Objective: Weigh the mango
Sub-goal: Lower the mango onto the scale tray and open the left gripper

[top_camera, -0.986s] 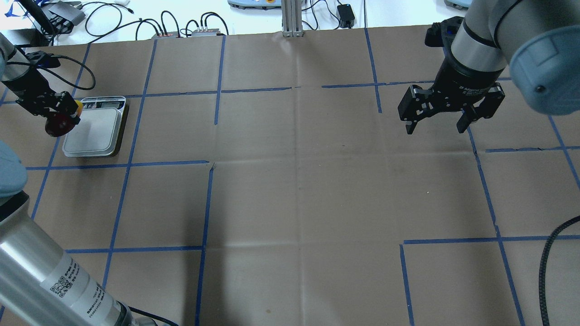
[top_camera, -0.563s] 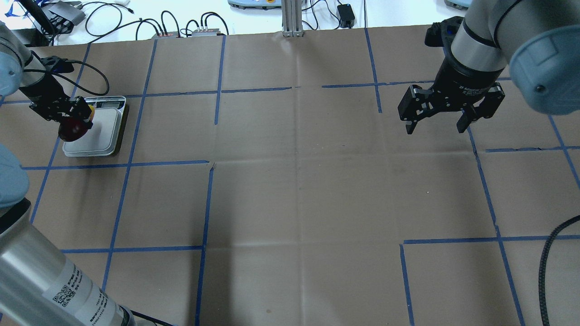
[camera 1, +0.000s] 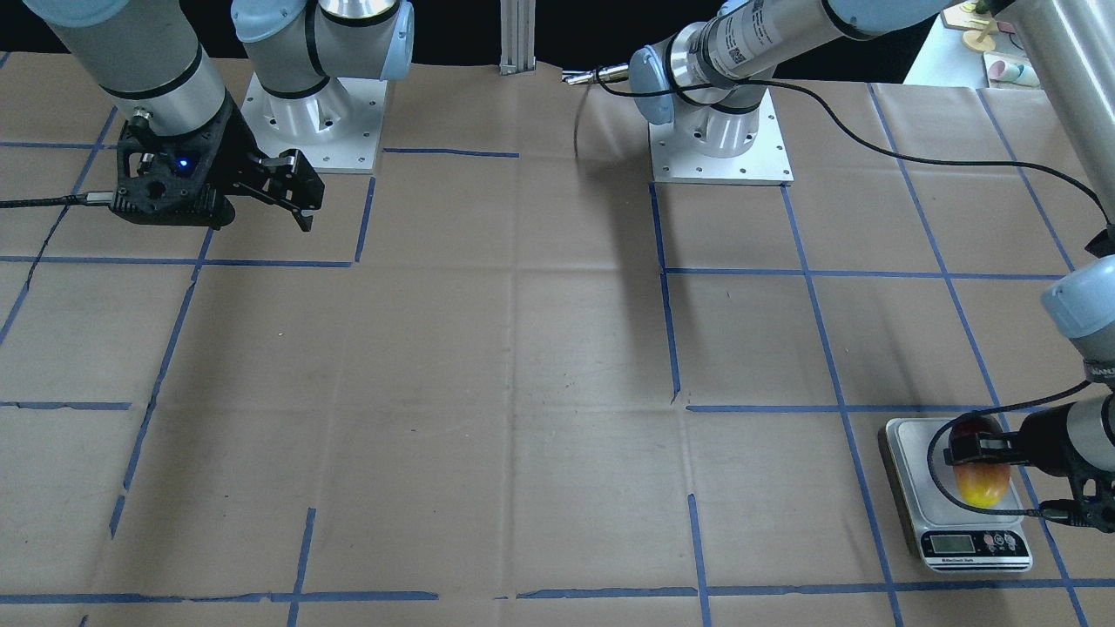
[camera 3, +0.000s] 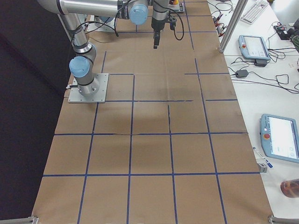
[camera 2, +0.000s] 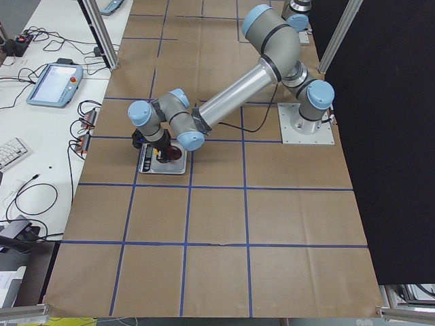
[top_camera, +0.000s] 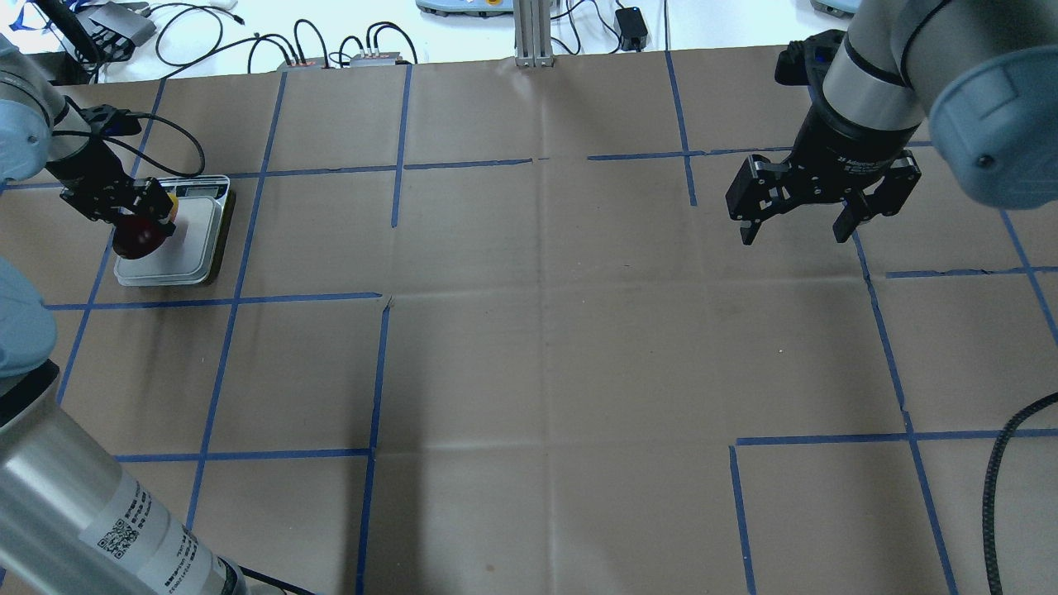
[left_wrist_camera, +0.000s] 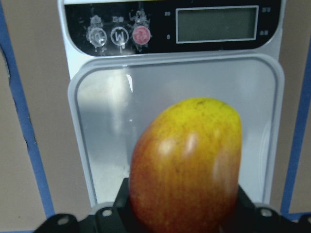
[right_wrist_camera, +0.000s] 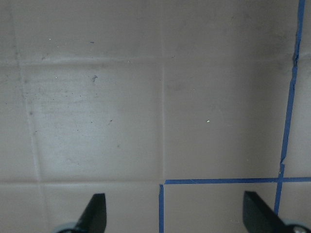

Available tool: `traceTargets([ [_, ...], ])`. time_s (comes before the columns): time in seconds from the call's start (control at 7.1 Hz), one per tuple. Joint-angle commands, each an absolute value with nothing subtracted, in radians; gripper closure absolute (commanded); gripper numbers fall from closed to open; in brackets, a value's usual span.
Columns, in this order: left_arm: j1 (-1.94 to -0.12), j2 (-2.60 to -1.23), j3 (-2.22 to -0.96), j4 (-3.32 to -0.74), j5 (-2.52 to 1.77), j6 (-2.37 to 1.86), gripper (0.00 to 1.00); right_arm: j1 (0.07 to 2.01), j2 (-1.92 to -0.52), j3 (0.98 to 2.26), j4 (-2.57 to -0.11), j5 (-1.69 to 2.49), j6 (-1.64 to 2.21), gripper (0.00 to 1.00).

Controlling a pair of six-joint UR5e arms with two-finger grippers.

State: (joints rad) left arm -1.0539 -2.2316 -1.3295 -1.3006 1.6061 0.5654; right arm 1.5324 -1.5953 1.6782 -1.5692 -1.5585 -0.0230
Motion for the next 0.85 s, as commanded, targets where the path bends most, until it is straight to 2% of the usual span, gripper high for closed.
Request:
traceTargets([
  [0.0,-1.054,-2.232,-1.33,-1.285,1.606,0.566,0.01,1.532,-1.595,1.678,-1.569,-1.559,-0.023,0.0],
  [0.28,-1.055,-2.206,-1.324,-1.29,1.611,0.572,0.01,1.532,-1.595,1.678,-1.569,-1.559,-0.023,0.0],
  [0.56,-1.066,-2.055,-1.379,-1.316,1.606,0.555,0.0,1.532,-1.595,1.678,-1.569,-1.559,-0.023,0.0],
  [0.7,-1.11,-1.969,-1.446,-1.316,1.6,0.488,0.01,1.532,-1.595,1.678,-1.569,-1.559,-0.023,0.0],
])
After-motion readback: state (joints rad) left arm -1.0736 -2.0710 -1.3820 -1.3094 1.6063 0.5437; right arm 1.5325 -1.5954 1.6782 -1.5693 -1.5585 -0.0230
